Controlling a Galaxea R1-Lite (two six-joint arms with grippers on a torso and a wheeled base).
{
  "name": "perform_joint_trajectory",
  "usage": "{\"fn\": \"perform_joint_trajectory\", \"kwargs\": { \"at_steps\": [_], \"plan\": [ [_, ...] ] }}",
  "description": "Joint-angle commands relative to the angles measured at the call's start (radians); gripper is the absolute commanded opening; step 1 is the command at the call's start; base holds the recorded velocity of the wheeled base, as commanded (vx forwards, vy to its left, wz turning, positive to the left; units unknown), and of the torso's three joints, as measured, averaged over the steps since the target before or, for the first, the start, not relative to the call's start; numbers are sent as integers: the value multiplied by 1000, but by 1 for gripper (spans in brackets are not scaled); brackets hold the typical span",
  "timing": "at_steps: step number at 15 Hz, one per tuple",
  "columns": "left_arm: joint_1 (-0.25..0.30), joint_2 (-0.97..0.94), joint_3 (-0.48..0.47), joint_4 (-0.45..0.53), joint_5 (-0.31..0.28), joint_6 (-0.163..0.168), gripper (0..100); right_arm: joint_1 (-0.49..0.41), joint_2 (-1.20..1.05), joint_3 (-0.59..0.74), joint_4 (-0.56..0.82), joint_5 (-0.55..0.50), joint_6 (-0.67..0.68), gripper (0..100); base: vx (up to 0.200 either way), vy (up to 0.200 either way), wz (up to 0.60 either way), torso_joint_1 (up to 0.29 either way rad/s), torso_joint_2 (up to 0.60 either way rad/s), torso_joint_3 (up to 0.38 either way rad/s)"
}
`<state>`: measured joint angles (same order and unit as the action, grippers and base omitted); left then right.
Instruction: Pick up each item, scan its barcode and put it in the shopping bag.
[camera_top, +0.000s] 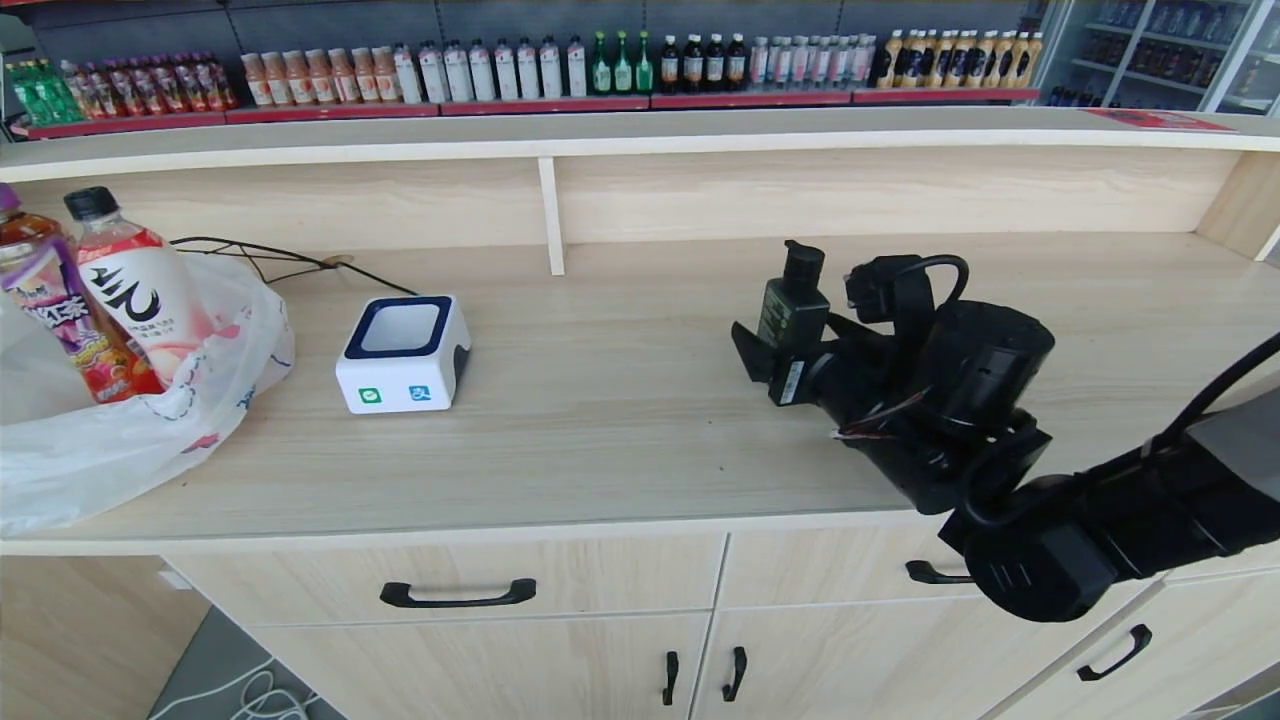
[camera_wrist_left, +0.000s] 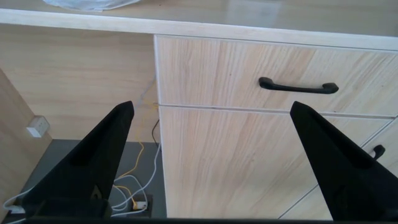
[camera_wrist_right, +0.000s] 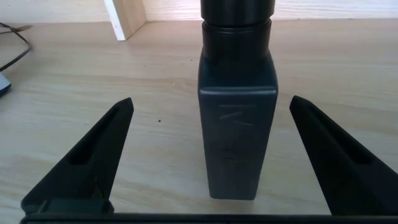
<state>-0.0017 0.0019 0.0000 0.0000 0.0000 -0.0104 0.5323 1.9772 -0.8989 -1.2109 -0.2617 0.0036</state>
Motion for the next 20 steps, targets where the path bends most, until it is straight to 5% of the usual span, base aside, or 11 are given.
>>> {"fn": "perform_joint_trajectory", "kwargs": {
  "at_steps": [1, 14, 15, 20],
  "plan": [
    [0, 0, 0, 0, 0, 0, 100, -22, 31, -21, -3, -4, -1, 100, 0, 0, 0, 0, 0, 0],
    [0, 0, 0, 0, 0, 0, 100, -45, 77, -100, -10, -16, 1, 100, 0, 0, 0, 0, 0, 0],
    [0, 0, 0, 0, 0, 0, 100, -45, 77, -100, -10, -16, 1, 0, 0, 0, 0, 0, 0, 0],
    [0, 0, 0, 0, 0, -2, 100, -45, 75, -101, -10, -16, -1, 0, 0, 0, 0, 0, 0, 0]
  ]
}}
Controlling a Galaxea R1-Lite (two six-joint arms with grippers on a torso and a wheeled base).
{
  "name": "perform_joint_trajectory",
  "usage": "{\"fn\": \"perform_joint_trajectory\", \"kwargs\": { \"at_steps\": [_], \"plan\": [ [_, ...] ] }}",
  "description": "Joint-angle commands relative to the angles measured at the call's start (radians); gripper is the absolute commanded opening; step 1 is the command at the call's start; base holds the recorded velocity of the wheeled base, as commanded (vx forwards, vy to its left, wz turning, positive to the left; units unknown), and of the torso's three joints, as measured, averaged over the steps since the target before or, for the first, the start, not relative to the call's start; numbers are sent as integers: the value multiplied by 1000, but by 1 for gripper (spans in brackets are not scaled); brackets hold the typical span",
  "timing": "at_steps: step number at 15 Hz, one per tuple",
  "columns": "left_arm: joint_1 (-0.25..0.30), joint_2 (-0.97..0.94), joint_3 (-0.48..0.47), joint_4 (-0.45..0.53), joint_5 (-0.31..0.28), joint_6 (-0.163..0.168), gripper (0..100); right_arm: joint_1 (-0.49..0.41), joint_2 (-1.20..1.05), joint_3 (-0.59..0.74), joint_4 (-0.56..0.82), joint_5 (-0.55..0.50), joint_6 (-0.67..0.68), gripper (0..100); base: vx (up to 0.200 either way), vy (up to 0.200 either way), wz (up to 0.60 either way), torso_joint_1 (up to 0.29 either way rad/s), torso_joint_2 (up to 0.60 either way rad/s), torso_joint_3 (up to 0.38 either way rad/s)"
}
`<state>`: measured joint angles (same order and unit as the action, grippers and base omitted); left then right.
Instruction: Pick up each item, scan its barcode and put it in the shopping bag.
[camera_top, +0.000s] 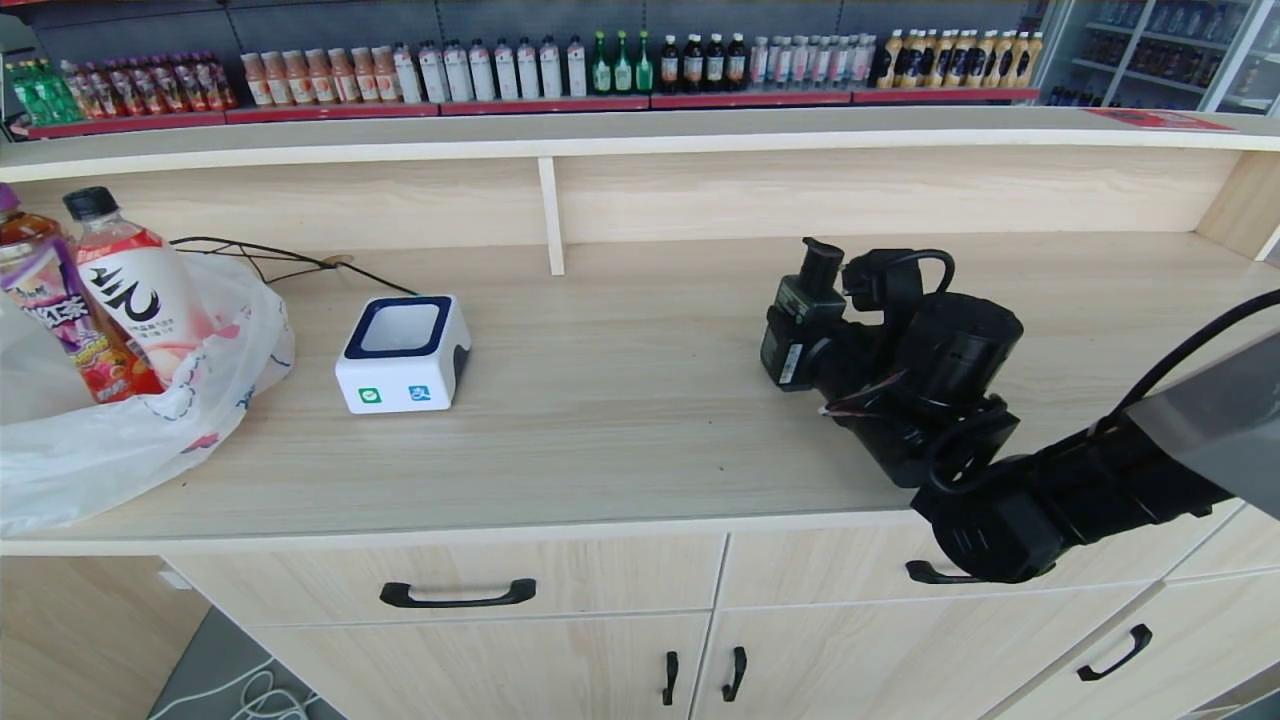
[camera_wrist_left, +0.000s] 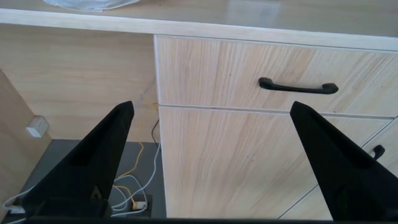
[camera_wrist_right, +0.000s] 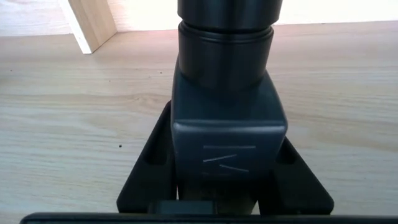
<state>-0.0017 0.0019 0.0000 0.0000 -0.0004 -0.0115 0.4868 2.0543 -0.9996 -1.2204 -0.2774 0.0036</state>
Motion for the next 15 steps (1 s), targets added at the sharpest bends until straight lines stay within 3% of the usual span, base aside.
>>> {"fn": "perform_joint_trajectory", "kwargs": {
  "at_steps": [1, 15],
  "plan": [
    [0, 0, 0, 0, 0, -2, 100, 1, -2, -1, -1, -2, -2, 0, 0, 0, 0, 0, 0, 0],
    [0, 0, 0, 0, 0, -2, 100, 3, 9, 19, -16, -2, -1, 0, 0, 0, 0, 0, 0, 0]
  ]
}}
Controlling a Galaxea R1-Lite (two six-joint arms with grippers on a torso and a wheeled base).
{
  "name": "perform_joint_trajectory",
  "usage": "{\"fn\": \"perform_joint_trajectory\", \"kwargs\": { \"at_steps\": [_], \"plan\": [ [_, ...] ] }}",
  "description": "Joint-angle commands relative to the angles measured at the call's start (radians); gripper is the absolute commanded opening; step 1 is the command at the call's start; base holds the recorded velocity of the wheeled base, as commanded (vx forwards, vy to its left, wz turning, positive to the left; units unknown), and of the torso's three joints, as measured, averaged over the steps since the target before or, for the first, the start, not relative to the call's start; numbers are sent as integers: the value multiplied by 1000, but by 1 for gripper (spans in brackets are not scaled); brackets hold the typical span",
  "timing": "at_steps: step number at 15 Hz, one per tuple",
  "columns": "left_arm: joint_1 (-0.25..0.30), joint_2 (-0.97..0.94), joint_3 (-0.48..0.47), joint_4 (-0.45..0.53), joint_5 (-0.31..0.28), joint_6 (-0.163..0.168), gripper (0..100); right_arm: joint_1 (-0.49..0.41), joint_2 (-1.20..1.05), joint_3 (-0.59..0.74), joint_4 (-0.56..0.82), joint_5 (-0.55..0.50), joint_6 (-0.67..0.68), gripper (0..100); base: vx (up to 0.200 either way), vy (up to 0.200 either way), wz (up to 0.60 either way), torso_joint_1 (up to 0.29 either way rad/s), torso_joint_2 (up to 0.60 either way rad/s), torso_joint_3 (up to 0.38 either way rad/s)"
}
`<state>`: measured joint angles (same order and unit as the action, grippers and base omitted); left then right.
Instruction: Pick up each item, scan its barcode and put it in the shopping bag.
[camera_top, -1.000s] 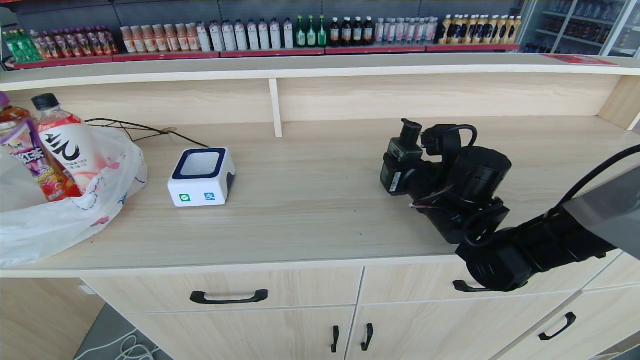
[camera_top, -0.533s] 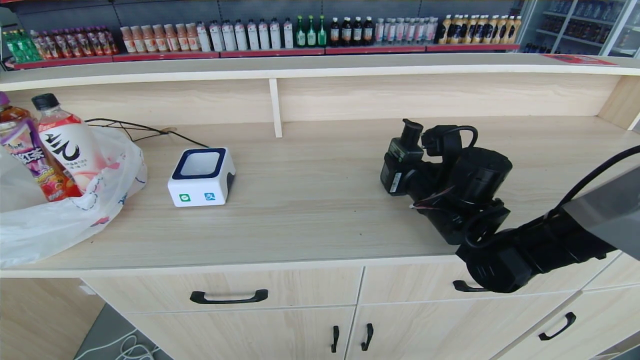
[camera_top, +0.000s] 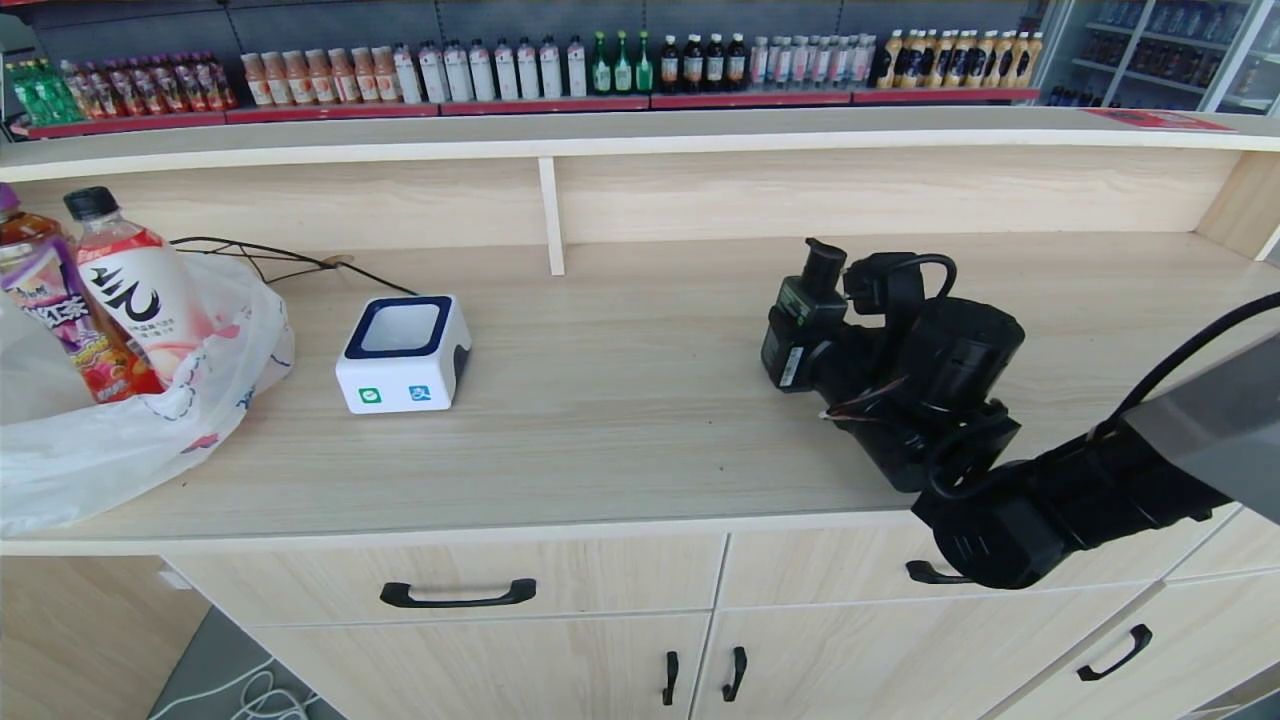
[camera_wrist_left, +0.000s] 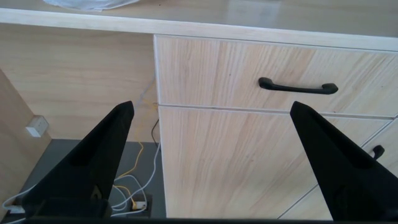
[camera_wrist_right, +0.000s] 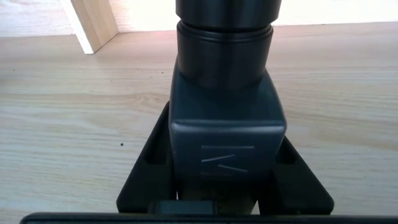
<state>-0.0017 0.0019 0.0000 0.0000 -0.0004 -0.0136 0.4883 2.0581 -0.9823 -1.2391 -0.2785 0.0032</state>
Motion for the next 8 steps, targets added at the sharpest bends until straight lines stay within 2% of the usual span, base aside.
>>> {"fn": "perform_joint_trajectory", "kwargs": {
  "at_steps": [1, 8],
  "plan": [
    [0, 0, 0, 0, 0, 1, 100, 1, 8, 4, -3, 1, -2, 0, 0, 0, 0, 0, 0, 0],
    [0, 0, 0, 0, 0, 0, 100, 1, 11, 4, -5, 2, -2, 0, 0, 0, 0, 0, 0, 0]
  ]
}}
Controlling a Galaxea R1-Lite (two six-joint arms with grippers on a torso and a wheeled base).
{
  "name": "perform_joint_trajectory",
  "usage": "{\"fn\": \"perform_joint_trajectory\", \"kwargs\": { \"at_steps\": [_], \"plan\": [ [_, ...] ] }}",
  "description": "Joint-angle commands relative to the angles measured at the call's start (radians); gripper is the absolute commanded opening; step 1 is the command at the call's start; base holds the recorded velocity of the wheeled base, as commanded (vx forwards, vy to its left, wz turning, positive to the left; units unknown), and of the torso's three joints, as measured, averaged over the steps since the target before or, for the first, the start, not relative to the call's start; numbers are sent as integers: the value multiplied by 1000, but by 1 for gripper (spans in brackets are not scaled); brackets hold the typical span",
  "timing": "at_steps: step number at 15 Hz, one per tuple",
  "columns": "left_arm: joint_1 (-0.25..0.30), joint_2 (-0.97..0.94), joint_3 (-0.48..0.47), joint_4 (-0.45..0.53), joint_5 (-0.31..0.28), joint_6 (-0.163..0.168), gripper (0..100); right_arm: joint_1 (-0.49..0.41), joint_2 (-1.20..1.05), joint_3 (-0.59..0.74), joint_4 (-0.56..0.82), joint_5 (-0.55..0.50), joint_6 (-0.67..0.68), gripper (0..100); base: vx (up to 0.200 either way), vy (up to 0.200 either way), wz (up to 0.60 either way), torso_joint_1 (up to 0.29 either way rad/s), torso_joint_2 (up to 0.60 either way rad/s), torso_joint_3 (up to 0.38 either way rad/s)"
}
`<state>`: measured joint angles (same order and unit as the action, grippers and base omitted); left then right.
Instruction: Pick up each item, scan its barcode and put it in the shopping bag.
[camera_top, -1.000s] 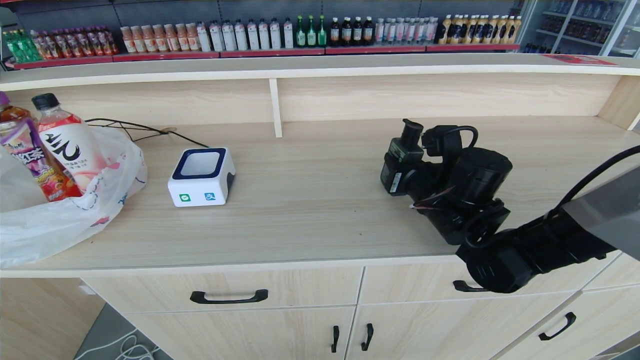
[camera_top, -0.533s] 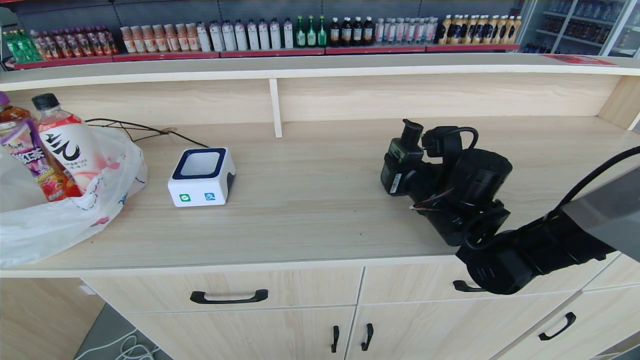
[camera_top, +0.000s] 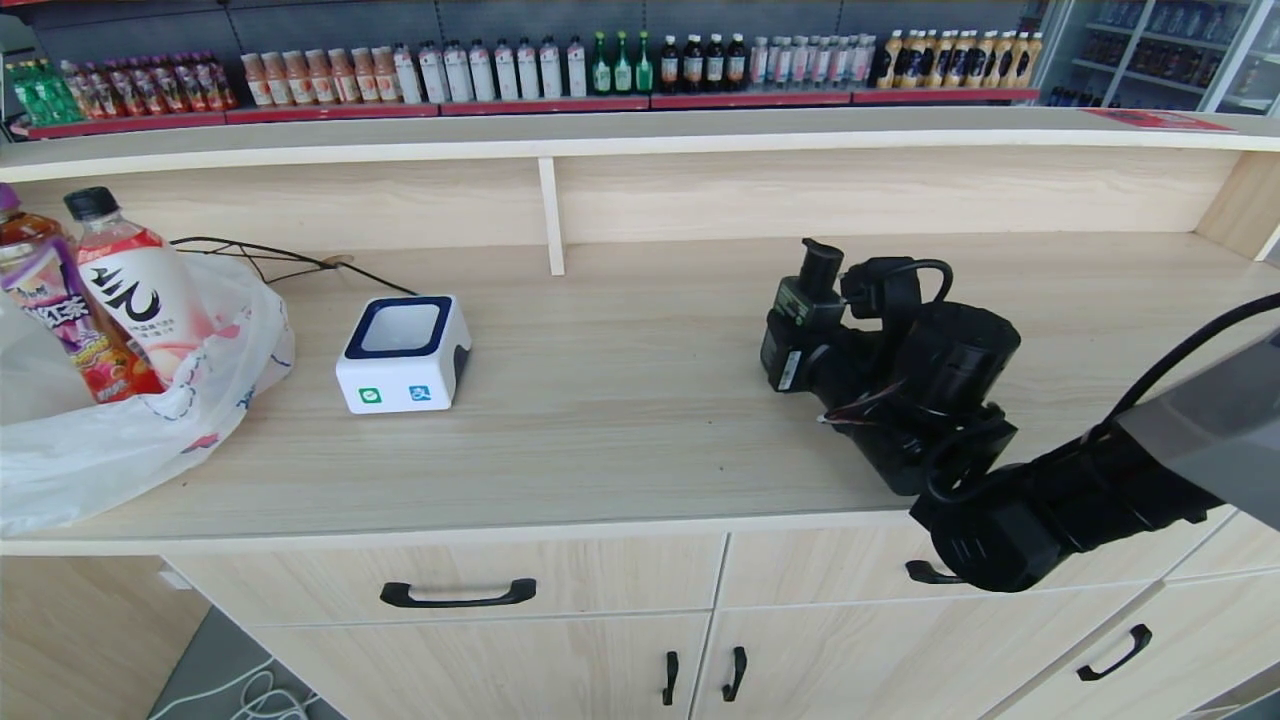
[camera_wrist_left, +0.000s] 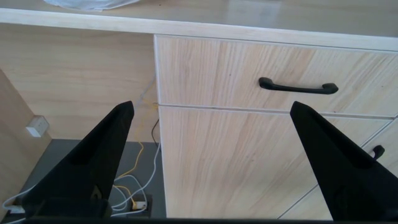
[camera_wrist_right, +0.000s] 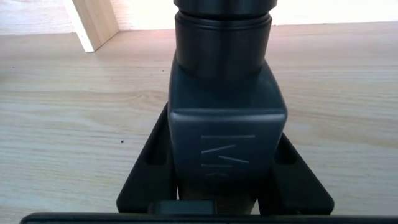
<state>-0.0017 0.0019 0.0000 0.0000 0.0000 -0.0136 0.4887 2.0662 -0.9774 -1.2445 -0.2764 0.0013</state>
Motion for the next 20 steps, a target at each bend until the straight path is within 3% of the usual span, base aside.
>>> {"fn": "perform_joint_trajectory", "kwargs": {
  "at_steps": [1, 13, 20],
  "plan": [
    [0, 0, 0, 0, 0, 0, 100, 1, 5, -4, 0, -1, -1, 0, 0, 0, 0, 0, 0, 0],
    [0, 0, 0, 0, 0, 4, 100, 7, -189, 22, 5, -3, -52, 0, 0, 0, 0, 0, 0, 0],
    [0, 0, 0, 0, 0, 4, 100, 114, -521, 307, 3, 20, -72, 0, 0, 0, 0, 0, 0, 0]
  ]
}}
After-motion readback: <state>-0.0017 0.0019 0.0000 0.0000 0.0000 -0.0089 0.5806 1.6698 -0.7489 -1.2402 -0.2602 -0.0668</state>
